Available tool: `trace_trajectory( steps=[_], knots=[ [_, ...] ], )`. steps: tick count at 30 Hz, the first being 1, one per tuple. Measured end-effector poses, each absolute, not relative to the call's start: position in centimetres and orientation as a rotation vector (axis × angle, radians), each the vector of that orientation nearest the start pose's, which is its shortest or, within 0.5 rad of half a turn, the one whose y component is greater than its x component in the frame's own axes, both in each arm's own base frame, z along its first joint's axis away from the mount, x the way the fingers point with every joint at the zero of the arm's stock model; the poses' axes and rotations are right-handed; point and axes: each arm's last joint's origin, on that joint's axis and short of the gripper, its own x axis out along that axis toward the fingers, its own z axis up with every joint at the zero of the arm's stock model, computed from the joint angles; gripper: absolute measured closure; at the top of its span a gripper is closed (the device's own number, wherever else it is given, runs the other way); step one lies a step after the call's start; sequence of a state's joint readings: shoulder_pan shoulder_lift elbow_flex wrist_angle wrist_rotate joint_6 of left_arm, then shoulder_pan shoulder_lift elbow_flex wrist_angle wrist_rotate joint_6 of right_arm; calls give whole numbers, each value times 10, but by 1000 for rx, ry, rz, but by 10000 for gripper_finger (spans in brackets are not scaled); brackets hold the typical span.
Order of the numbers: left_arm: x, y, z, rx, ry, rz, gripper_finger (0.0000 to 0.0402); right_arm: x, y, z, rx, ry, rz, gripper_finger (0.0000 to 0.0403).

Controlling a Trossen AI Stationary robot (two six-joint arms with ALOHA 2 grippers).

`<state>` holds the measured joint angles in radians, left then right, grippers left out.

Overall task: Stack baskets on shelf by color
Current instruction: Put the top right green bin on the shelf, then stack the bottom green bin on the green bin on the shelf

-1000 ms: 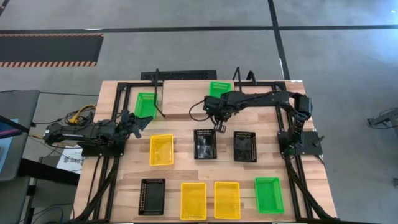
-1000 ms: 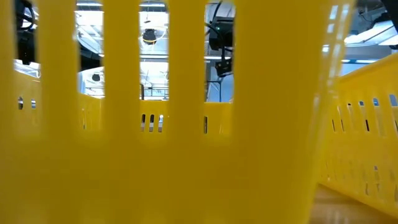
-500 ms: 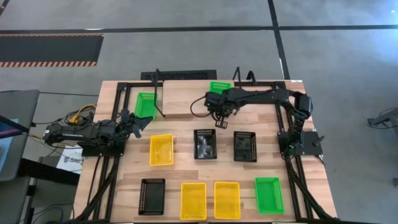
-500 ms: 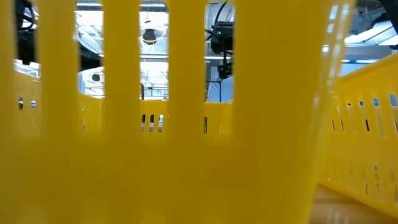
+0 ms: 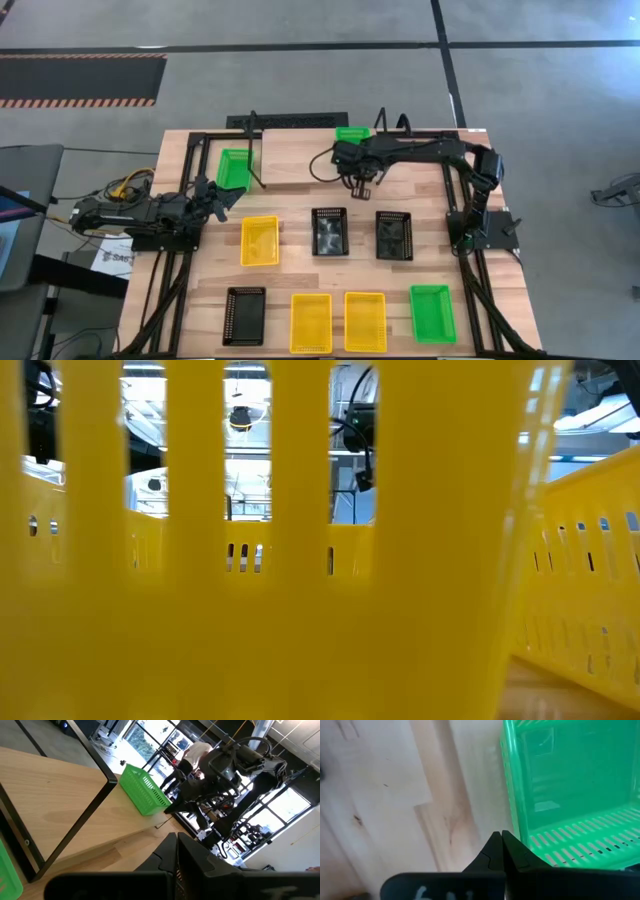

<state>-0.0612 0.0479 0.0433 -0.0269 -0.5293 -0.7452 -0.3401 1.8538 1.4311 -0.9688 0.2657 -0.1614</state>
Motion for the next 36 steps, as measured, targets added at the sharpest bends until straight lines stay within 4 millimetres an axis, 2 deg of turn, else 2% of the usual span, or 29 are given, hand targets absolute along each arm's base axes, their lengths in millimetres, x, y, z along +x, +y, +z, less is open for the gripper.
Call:
trace_trajectory(
  steps=[3,6,18,23,31,36],
  knots=[
    [95,9,172,-722,-145,457,401,334,-130,217,-68,1446,-398,403],
    [95,9,172,-730,-147,457,401,335,-126,217,-47,1453,-395,403],
    [95,9,172,-729,-147,457,401,350,-72,217,-47,1416,-335,403],
    [95,9,172,-728,-147,457,401,352,-52,224,61,1409,-418,403],
    [95,9,172,-725,-146,458,401,331,19,273,202,1581,-627,403],
    [95,9,172,-725,-146,457,401,314,70,300,373,1455,-703,403]
  ],
)
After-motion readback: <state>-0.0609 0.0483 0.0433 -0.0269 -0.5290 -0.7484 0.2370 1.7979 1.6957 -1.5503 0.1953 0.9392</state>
